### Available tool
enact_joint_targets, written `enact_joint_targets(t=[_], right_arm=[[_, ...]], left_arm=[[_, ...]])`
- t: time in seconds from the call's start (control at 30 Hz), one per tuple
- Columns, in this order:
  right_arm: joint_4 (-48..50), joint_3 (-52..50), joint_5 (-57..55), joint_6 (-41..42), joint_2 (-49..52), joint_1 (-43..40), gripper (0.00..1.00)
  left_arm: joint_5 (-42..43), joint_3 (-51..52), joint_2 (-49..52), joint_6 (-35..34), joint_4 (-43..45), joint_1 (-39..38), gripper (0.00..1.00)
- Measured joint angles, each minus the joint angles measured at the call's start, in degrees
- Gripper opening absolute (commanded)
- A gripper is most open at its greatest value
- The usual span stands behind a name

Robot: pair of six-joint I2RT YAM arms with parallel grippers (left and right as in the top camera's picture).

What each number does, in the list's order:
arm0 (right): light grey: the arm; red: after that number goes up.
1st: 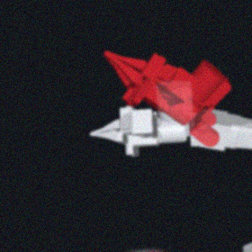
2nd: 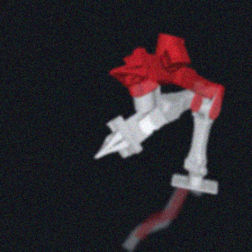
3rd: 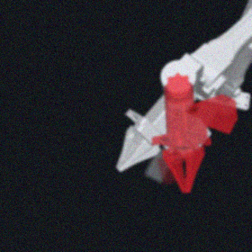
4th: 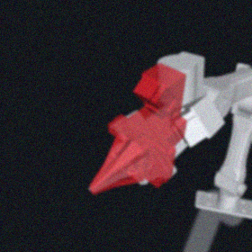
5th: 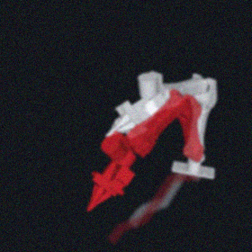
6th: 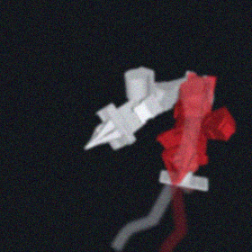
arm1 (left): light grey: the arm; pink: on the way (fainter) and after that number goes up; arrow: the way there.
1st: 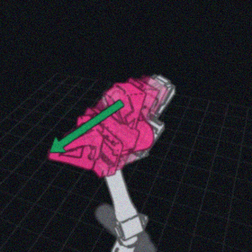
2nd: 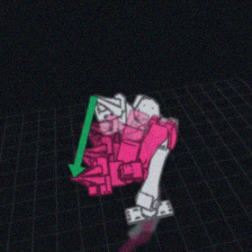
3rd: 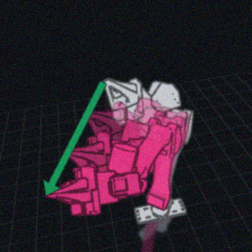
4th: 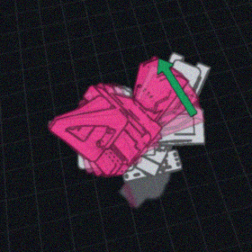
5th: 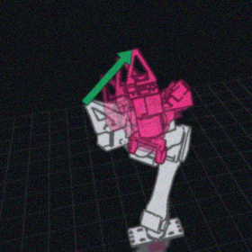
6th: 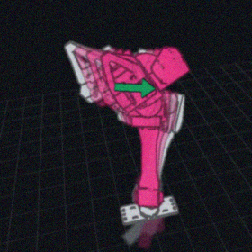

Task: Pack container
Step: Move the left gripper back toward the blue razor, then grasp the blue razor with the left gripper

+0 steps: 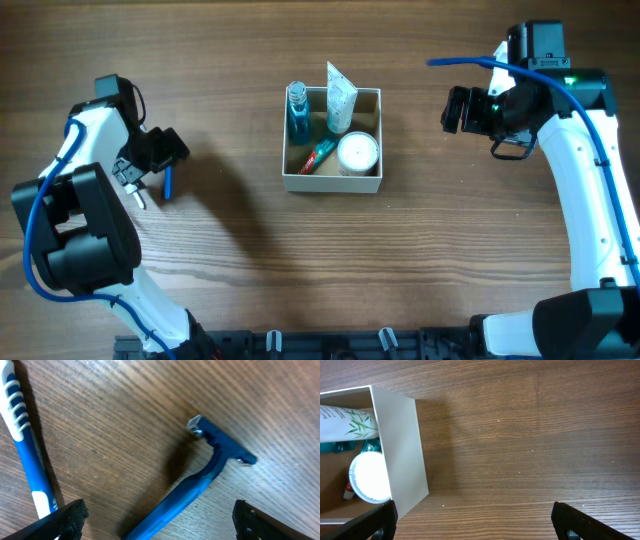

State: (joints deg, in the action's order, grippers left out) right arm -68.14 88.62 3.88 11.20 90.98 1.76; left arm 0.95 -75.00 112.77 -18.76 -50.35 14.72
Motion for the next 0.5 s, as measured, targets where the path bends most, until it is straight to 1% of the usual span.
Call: enact_joint_targets(t=[0.17, 0.27, 0.33, 0.43, 0.47, 0.5], right_arm=[[0.0, 0.0, 0.0, 0.0, 0.0, 0.0, 1.0], [0.0, 0.0, 0.0, 0.0, 0.0, 0.0, 1.0], [0.0, 0.0, 0.0, 0.0, 0.0, 0.0, 1.0], [0.0, 0.0, 0.0, 0.0, 0.0, 0.0, 1.0], [0.0, 0.0, 0.0, 0.0, 0.0, 0.0, 1.0], [0.0, 0.0, 0.0, 0.0, 0.0, 0.0, 1.0]], left_arm=[[-0.7, 1.6, 0.0, 0.0, 0.0, 0.0, 0.99], [-1.0, 2.3, 0.0, 0.0, 0.3, 0.0, 0.99], [-1.1, 2.4, 0.0, 0.0, 0.5, 0.0, 0.97], [-1.1, 2.4, 0.0, 0.0, 0.6, 0.0, 0.84], [-1.1, 2.4, 0.0, 0.2, 0.6, 0.0, 0.71], [-1.1, 2.4, 0.0, 0.1, 0.6, 0.0, 0.64]])
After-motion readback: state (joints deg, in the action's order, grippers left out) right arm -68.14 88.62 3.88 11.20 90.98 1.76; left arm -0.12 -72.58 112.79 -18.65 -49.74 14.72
